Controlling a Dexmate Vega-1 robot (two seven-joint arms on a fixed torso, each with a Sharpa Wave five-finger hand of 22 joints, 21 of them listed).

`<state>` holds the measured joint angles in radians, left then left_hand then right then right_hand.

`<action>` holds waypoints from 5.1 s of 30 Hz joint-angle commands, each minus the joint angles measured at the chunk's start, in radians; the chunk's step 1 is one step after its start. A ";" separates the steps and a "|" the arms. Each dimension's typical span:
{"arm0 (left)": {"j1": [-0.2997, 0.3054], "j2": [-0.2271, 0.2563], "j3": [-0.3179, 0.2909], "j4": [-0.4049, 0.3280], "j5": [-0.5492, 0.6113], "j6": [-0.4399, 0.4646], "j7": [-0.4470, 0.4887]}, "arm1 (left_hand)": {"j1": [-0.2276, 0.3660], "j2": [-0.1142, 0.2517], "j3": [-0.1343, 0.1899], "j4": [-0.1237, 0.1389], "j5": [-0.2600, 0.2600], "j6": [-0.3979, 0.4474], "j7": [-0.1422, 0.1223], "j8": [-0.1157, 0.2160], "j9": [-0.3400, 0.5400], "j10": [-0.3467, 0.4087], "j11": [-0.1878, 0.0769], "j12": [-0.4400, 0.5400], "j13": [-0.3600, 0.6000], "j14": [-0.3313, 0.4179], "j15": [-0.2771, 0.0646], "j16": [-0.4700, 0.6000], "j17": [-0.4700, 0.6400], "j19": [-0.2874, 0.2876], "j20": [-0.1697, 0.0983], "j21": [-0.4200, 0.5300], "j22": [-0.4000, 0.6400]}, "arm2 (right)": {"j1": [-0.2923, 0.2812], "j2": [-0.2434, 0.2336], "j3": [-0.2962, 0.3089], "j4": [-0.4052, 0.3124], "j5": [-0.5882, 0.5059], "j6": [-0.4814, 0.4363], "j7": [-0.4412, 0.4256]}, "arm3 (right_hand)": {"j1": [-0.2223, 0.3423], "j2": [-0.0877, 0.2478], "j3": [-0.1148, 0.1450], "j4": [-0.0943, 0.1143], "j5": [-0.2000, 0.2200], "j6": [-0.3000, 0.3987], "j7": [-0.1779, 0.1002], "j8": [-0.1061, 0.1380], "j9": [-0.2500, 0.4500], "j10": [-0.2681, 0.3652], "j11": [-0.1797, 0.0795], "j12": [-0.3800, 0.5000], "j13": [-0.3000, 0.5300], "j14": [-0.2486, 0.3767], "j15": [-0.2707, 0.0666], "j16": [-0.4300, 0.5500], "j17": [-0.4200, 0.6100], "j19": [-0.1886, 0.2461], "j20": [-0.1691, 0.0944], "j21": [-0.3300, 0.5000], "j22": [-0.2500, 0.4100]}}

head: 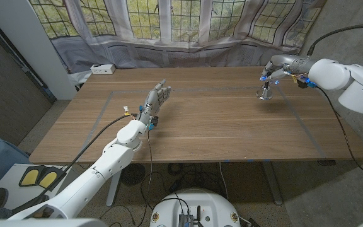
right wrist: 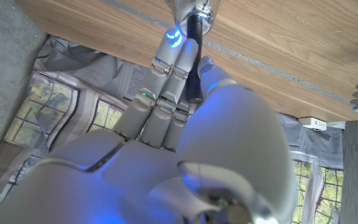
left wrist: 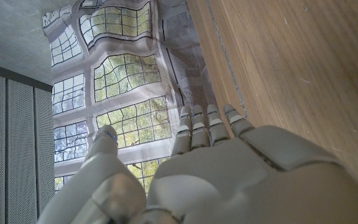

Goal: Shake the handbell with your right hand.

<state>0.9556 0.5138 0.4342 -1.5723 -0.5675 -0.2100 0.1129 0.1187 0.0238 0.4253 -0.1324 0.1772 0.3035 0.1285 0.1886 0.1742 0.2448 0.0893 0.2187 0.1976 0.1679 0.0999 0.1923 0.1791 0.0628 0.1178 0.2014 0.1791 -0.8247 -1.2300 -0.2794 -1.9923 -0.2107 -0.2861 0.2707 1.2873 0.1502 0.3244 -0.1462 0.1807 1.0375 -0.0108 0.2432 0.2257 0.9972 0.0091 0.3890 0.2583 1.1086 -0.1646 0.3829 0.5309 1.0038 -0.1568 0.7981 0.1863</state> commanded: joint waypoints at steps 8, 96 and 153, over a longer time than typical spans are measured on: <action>0.015 0.005 -0.007 -0.013 0.003 -0.012 0.010 | 0.007 -0.001 0.006 -0.002 -0.001 0.008 0.003 0.000 0.006 0.005 -0.002 -0.004 0.004 0.008 0.001 -0.002 0.002 -0.005 0.001 -0.001 0.003 | 0.130 0.059 -0.126 0.135 -0.043 -0.007 -0.021 | 0.009 0.007 0.008 0.000 0.006 0.004 0.008 0.001 0.001 0.029 0.015 0.001 0.000 -0.015 -0.010 -0.003 0.004 -0.004 0.001 0.015 -0.001; 0.074 0.029 -0.040 -0.118 0.046 0.007 0.106 | 0.009 -0.002 0.006 -0.004 -0.001 -0.067 -0.010 -0.021 0.006 -0.009 0.005 -0.009 0.004 0.009 0.004 -0.003 0.002 0.001 0.000 0.001 0.002 | 0.503 0.398 -0.432 0.815 -0.097 0.134 -0.157 | 0.000 0.007 0.013 0.001 0.010 0.000 0.011 -0.002 0.002 0.032 0.017 -0.005 0.003 -0.014 -0.002 -0.007 0.010 -0.020 0.004 0.062 -0.005; 0.041 -0.004 -0.023 -0.066 0.044 -0.003 0.096 | 0.014 -0.002 0.007 -0.005 -0.001 -0.081 -0.004 0.001 0.005 -0.007 0.005 -0.004 0.005 0.012 0.005 0.000 0.002 0.002 0.000 -0.001 0.002 | 0.577 0.439 -0.516 0.967 -0.116 0.159 -0.162 | -0.041 -0.004 0.007 0.018 0.013 -0.028 0.009 -0.014 0.001 -0.002 0.027 -0.024 0.005 -0.041 0.012 -0.022 0.009 -0.049 0.008 0.087 -0.009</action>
<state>1.0095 0.5201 0.4037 -1.6567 -0.5245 -0.2059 0.2177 0.1240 0.0185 0.4293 -0.1363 0.1772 0.2111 0.1284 0.1818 0.1741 0.2305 0.0962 0.2071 0.1976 0.1718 0.1036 0.1885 0.1791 0.0628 0.1178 0.2014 0.1790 -0.2521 -0.7871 -0.7832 -1.0289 -0.3155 -0.1206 0.0992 1.2586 0.1514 0.3313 -0.1334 0.1894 1.0147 -0.0024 0.2353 0.2252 0.9885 0.0178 0.3715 0.2640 1.0816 -0.1450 0.3654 0.5374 0.9625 -0.1411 0.8818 0.1768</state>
